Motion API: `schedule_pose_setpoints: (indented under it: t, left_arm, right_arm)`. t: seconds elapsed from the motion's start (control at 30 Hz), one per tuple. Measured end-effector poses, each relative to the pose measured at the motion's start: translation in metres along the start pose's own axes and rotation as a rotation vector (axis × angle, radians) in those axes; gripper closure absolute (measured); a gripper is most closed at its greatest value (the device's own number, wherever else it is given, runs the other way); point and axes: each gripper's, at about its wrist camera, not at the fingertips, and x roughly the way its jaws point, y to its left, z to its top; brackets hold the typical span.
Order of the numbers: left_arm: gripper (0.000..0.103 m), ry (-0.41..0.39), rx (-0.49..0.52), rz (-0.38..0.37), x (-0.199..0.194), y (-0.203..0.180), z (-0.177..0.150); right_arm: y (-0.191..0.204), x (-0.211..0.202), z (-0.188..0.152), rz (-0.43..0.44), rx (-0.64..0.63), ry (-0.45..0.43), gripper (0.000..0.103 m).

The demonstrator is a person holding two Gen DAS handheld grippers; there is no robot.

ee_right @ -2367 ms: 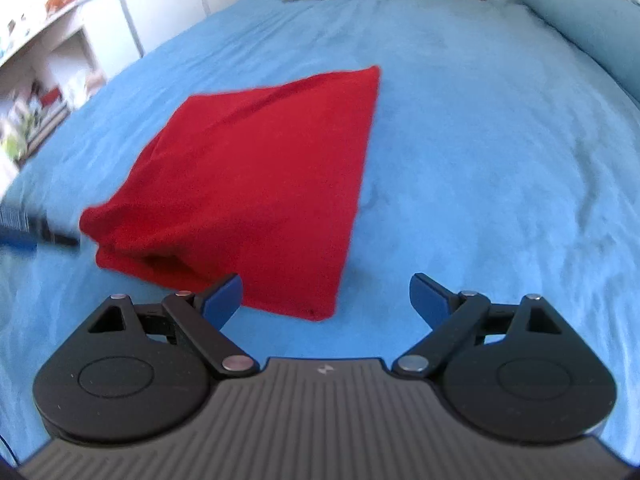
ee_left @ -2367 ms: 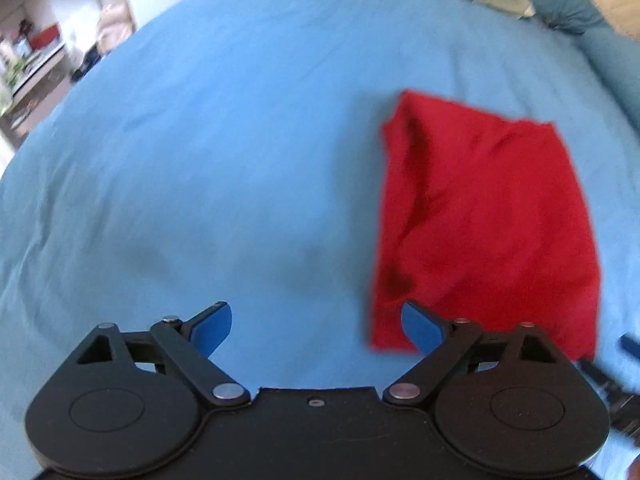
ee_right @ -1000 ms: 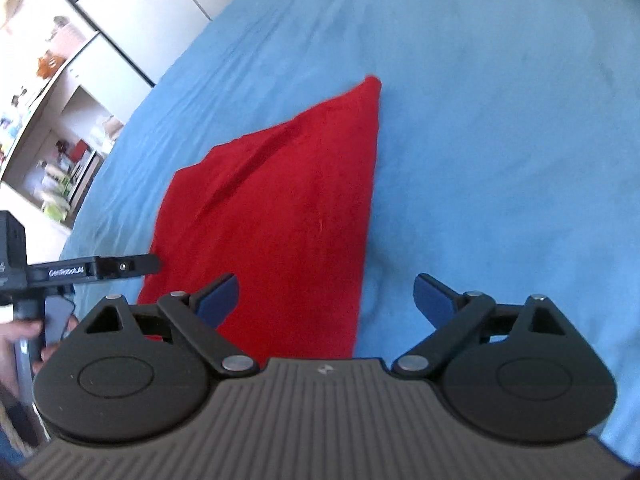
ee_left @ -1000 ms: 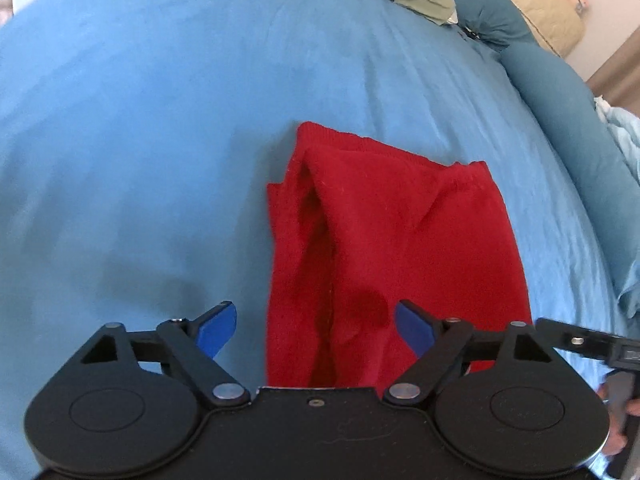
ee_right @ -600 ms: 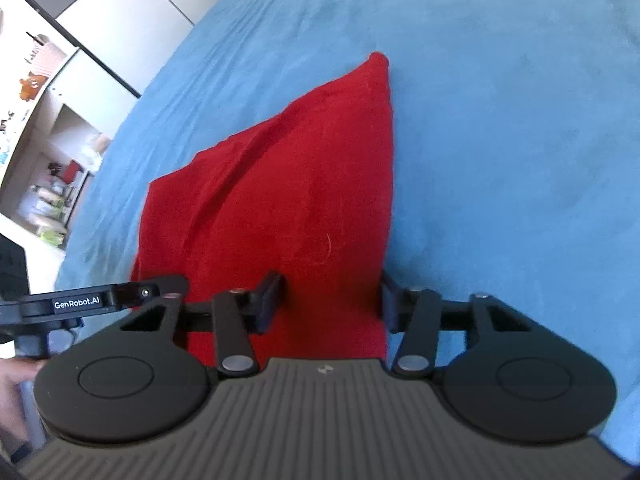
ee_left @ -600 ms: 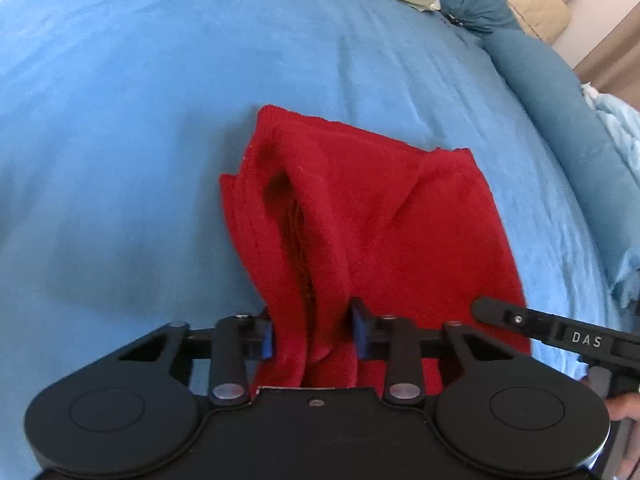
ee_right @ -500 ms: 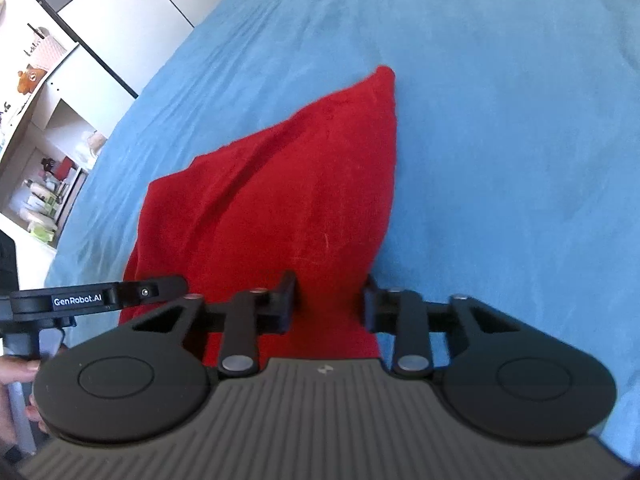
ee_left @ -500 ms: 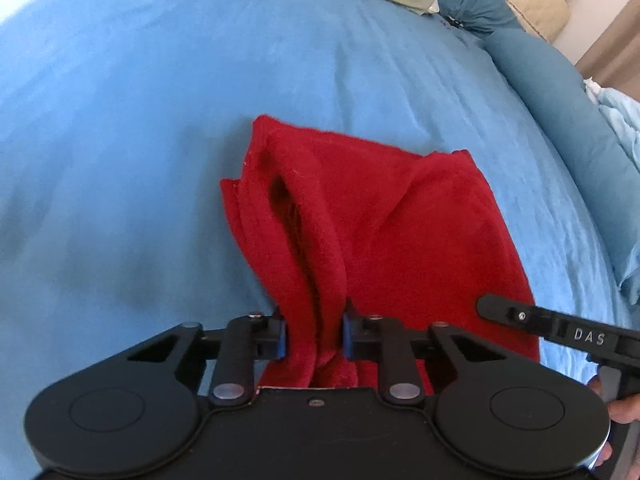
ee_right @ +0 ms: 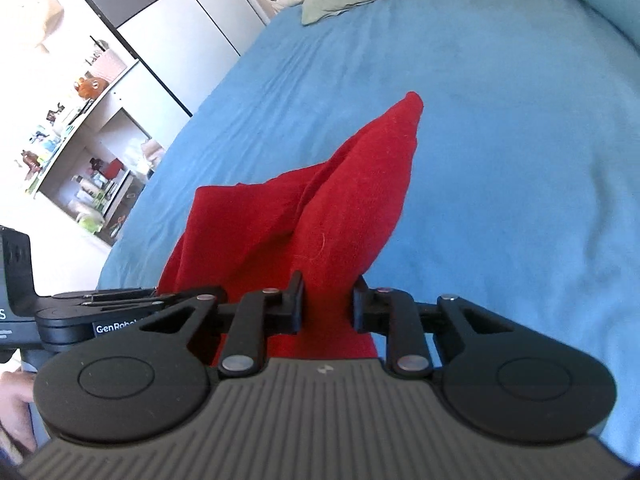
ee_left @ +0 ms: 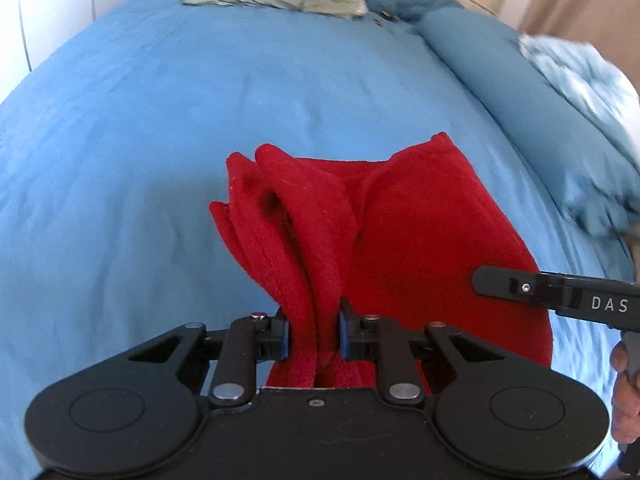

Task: Fold small clothes
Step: 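Close the left tool on the sweater end and fold it over, then open the left tool and withdraw both tools from the sweater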

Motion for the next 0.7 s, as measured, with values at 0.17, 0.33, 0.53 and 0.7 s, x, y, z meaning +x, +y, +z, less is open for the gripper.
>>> schedule_pose_setpoints:
  t: [0.17, 0.33, 0.53, 0.7]
  left_arm:
    - [0.079, 0.064, -0.013, -0.017, 0.016, -0.034, -0.047]
    - [0.078, 0.101, 0.047, 0.054, 0.046, -0.057, -0.086]
    - [0.056, 0.078, 0.07, 0.098, 0.051, -0.068, -0.091]
    - [0.015, 0.052, 0.101, 0.198, 0.035, -0.061, -0.089]
  right_arm:
    - [-0.034, -0.031, -0.052, -0.035, 0.08, 0.048, 0.065]
    - [-0.082, -0.024, -0.099, -0.096, 0.127, 0.076, 0.064]
    - [-0.098, -0.015, -0.115, -0.113, 0.139, 0.053, 0.053]
    - [-0.079, -0.026, -0.103, -0.151, 0.027, 0.058, 0.014]
